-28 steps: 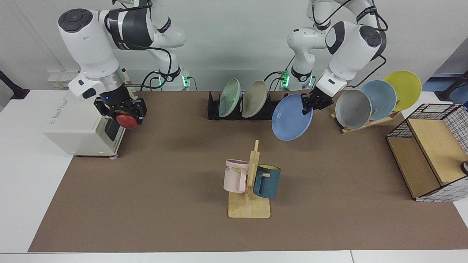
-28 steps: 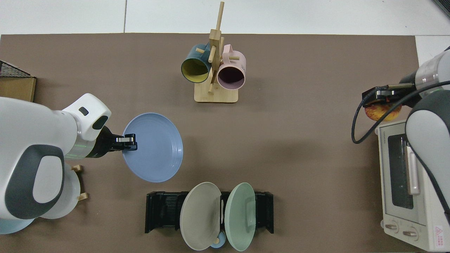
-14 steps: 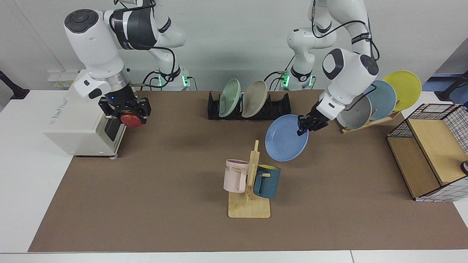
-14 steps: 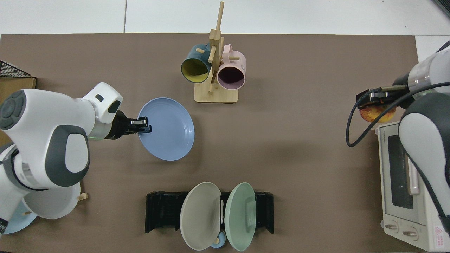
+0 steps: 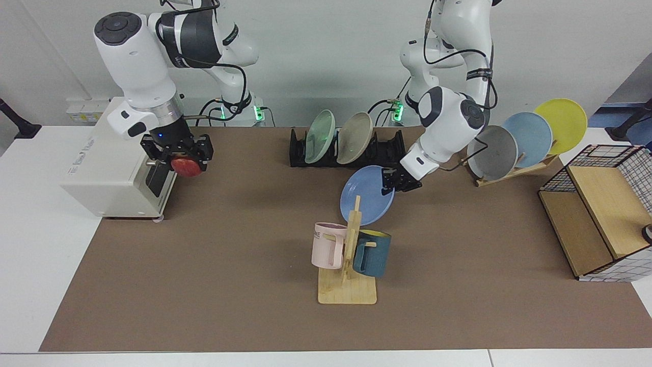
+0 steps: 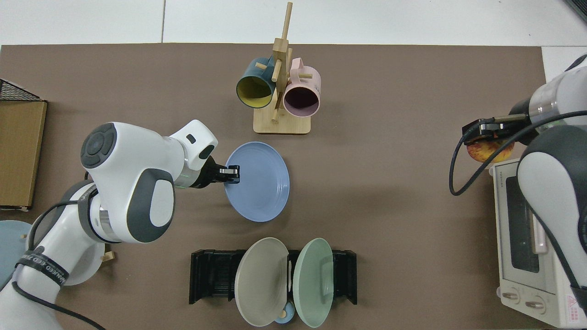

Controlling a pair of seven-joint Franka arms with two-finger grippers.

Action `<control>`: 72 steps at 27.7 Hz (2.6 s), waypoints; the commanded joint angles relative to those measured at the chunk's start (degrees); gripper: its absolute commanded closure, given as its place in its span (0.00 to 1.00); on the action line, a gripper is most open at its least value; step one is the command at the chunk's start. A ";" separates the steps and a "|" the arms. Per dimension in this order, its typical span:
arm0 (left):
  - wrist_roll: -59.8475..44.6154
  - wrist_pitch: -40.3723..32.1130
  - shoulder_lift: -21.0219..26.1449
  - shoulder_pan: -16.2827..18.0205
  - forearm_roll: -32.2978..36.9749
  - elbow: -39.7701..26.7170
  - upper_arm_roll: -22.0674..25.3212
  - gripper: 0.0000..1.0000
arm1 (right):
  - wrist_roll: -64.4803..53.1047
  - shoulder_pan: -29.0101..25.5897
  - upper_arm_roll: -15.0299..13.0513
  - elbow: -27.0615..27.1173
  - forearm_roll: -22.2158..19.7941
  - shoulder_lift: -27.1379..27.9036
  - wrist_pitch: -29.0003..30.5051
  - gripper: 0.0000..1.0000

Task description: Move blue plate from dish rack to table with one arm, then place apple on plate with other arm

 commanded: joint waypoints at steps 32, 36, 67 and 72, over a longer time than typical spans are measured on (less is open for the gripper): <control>-7.21 -6.37 -4.93 -0.72 18.11 0.50 -1.61 0.29 | 11.75 11.46 0.17 -1.93 1.15 1.54 5.19 1.00; -6.51 -18.24 -7.48 -0.72 21.38 6.47 1.73 0.20 | 13.78 13.57 0.17 -1.84 1.06 2.34 5.72 1.00; 1.84 -40.06 -6.35 -0.81 25.25 30.64 11.58 0.01 | 42.43 32.03 0.17 -1.58 1.15 19.47 25.23 1.00; 1.84 -41.47 -5.55 -0.81 25.43 32.50 11.67 0.01 | 42.43 32.30 0.17 -1.76 1.06 20.97 25.14 1.00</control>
